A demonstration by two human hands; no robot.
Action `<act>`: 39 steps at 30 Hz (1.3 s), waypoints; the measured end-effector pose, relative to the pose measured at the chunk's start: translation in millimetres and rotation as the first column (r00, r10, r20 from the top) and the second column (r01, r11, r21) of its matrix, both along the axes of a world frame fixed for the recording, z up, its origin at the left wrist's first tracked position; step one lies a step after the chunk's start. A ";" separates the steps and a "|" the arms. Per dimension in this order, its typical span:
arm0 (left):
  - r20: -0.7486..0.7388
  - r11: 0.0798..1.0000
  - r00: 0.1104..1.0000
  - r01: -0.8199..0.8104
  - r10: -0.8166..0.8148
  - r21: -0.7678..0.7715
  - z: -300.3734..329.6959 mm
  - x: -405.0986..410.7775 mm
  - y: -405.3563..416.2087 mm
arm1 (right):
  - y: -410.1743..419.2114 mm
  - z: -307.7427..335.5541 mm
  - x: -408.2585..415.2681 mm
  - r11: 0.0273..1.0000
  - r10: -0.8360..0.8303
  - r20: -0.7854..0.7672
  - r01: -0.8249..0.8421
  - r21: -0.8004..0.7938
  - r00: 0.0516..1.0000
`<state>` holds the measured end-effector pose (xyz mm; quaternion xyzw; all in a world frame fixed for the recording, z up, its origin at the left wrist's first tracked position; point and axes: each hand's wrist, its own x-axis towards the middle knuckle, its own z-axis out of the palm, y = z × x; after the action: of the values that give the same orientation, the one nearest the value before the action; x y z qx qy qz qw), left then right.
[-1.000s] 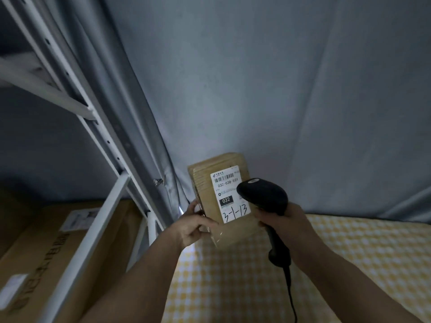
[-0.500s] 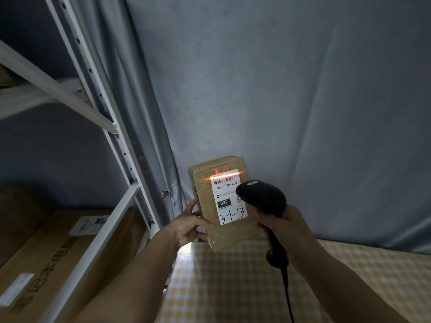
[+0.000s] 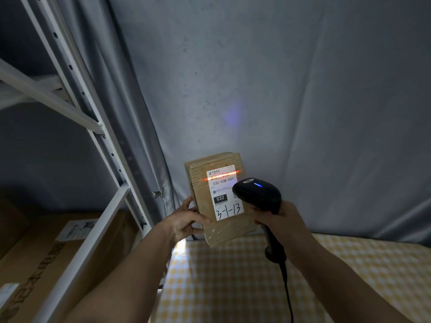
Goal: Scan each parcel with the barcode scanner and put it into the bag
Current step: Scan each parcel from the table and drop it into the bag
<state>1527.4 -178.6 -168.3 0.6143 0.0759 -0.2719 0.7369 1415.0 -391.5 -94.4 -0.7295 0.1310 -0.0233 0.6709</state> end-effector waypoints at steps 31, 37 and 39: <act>-0.144 0.939 0.961 0.265 -0.237 0.218 -64.7 9.5 -67.3 | -22.1 -75.6 -35.9 0.818 -0.505 -0.208 0.541 0.193 0.838; -0.151 0.876 0.910 0.414 -0.387 0.247 -85.8 -12.4 -121.0 | -54.3 -94.2 -89.3 0.708 -0.640 -0.271 0.688 0.155 0.719; -0.128 0.858 0.887 0.461 -0.443 0.228 -83.6 -26.1 -142.1 | -69.5 -95.5 -110.7 0.662 -0.682 -0.276 0.732 0.160 0.677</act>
<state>1501.3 -320.7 -251.9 0.6932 -0.0106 -0.4470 0.5653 1304.3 -461.0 -189.9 -0.5256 0.4710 -0.1953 0.6810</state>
